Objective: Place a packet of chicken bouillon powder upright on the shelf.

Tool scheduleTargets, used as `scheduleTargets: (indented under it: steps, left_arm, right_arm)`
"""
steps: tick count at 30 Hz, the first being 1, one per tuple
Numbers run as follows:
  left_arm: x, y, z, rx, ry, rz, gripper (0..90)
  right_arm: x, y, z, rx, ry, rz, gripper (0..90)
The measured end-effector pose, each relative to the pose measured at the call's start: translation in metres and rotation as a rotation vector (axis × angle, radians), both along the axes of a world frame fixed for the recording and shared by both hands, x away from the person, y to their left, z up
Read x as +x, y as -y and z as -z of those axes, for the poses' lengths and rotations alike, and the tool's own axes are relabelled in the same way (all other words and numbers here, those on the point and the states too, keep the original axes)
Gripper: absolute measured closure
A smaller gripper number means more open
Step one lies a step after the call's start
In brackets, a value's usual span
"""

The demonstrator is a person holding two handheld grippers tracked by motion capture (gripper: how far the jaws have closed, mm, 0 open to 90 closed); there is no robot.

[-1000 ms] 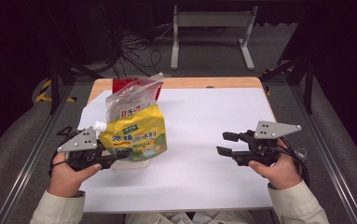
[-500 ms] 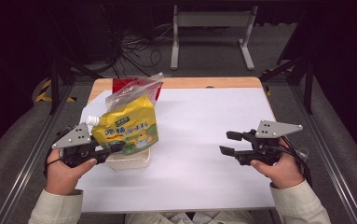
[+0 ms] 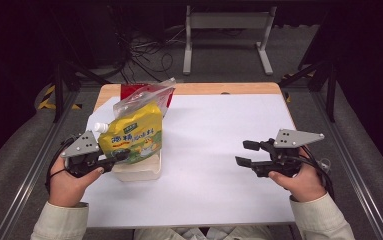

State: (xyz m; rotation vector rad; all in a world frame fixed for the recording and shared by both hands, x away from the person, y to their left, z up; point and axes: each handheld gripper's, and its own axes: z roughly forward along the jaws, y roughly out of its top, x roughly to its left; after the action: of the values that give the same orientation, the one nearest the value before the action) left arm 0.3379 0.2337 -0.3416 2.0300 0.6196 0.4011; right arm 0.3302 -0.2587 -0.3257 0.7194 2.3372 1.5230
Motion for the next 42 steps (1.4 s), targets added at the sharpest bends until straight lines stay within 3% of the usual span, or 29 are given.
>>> scheduleTargets:
  steps: [17, 37, 42]
  left_arm:
    - [0.011, 0.002, 0.015, 0.076, -0.058, 0.028, 72.0]
    - [0.024, -0.005, 0.035, 0.024, -0.132, 0.041, 71.9]
    - [0.024, -0.004, 0.037, 0.037, -0.139, 0.042, 71.9]
  right_arm:
    - [0.0, 0.001, -0.001, 0.015, 0.001, 0.006, 39.4]
    - [0.001, 0.001, 0.001, 0.021, -0.007, 0.008, 38.0]
    - [0.001, 0.001, 0.001, 0.026, -0.01, 0.011, 37.5]
